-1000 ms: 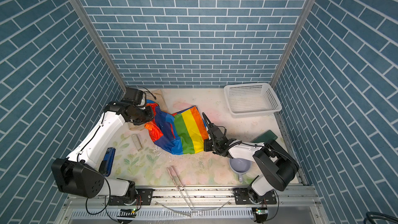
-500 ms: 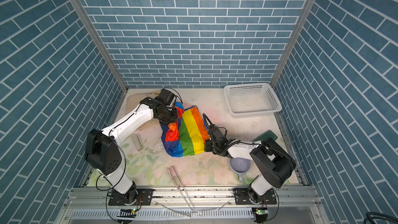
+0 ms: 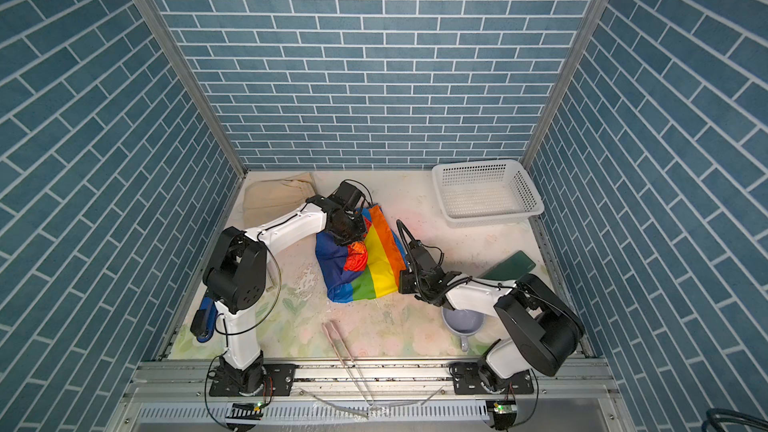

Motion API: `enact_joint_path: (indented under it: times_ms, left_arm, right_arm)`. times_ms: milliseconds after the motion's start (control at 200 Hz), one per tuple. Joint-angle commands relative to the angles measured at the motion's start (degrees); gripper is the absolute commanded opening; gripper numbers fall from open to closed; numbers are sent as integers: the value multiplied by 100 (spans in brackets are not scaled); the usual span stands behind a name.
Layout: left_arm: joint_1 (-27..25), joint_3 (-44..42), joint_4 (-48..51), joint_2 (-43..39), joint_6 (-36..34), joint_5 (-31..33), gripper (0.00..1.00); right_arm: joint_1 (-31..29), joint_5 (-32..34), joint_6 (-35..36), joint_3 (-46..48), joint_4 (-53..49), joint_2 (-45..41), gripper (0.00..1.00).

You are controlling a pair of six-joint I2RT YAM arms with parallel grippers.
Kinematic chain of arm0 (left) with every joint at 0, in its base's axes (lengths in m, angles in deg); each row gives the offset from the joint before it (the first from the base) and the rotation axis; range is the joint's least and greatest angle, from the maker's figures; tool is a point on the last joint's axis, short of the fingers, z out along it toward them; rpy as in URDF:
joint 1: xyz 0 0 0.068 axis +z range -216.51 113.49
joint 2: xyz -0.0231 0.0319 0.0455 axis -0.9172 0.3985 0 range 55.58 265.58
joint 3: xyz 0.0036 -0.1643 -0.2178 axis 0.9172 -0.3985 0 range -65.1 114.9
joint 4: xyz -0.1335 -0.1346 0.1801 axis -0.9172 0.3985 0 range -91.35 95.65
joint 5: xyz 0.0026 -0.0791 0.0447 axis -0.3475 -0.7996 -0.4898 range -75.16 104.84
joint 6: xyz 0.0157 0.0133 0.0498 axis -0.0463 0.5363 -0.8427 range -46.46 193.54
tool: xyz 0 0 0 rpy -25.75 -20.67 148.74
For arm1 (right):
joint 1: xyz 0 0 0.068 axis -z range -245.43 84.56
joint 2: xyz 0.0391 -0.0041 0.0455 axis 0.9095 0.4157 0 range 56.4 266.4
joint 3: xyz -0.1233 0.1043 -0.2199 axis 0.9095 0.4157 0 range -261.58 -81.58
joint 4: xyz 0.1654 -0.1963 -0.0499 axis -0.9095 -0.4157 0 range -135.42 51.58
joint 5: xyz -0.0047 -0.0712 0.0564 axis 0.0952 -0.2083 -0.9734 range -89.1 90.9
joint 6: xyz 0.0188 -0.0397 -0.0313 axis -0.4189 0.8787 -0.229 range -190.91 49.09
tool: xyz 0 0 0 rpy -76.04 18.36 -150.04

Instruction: Fold and stack the shorts

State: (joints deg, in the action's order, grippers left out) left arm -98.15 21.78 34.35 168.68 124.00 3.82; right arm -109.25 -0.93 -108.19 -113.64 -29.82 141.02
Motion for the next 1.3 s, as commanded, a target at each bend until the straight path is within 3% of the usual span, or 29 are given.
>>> enact_joint_path:
  times_ms: [0,50,95,170,210,295,460,645,815,980,1120,1295]
  left_arm:
    - [-83,111,-407,174,332,-79,14]
    - [-106,127,-479,237,405,-99,17]
    - [-116,152,-531,305,445,-114,27]
    - [-142,131,-685,374,540,-198,58]
    - [-156,104,-808,403,585,-268,69]
    - [-175,29,-1141,441,683,-441,79]
    - [-198,-92,-1587,203,823,-675,86]
    - [-194,-144,-2439,-652,781,-820,87]
    - [-111,-310,-2341,-1468,448,-785,84]
    - [49,-1186,-1865,-2335,39,-134,79]
    - [208,-2096,-1815,-2719,-1,154,65]
    - [468,-2661,-2196,-2537,-35,132,63]
  right_arm:
    - [24,-8,-175,143,114,93,0]
    - [21,-6,-186,183,142,90,0]
    - [22,26,-168,199,125,90,0]
    - [18,63,-140,206,73,49,0]
    - [21,67,-139,223,71,-3,0]
    - [22,127,-115,249,0,-107,0]
    - [22,283,43,124,-514,-626,0]
    - [30,549,317,-248,-1289,-1411,0]
    - [18,172,447,-906,-1448,-1441,0]
    - [-4,-1051,167,-1715,-610,-668,0]
    - [-5,-2006,-253,-2327,364,395,0]
    - [97,-2063,-520,-2460,756,1424,0]
